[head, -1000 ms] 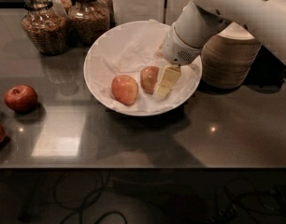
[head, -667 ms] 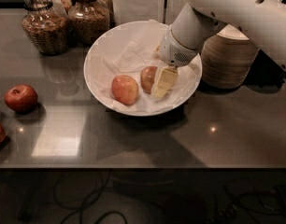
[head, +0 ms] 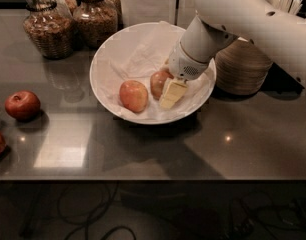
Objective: Pick apple from white bowl
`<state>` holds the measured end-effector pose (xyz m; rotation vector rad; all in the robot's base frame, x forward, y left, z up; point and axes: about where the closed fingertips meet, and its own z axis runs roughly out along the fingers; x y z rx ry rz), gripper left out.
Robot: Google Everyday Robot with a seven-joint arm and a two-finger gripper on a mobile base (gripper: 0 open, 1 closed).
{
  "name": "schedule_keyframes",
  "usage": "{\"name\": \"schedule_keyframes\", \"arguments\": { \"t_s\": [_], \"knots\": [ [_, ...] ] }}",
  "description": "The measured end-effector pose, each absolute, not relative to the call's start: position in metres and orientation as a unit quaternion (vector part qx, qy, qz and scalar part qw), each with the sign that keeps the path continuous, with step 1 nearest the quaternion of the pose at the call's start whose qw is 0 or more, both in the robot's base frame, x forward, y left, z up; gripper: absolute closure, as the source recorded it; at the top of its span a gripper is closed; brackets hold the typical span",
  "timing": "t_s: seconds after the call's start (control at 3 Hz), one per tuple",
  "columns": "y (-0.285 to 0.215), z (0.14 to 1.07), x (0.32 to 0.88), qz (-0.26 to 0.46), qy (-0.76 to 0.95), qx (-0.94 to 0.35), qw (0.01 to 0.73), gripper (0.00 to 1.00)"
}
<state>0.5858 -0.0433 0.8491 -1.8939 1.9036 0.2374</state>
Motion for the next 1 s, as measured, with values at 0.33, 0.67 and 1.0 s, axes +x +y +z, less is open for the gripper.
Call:
{"name": "schedule_keyframes", "arguments": {
  "t_s": [0.33,0.67,1.0],
  "knots": [
    [-0.0433,0.8491,0.5858,0.086,0.689,-0.685,0.221,0.63],
    [-0.0433,0.8491,0.5858,0.086,0.689,-0.685,0.221,0.86],
    [-0.0433,0.8491,0.5858,0.086,0.689,-0.685,0.221,1.0]
  ]
}}
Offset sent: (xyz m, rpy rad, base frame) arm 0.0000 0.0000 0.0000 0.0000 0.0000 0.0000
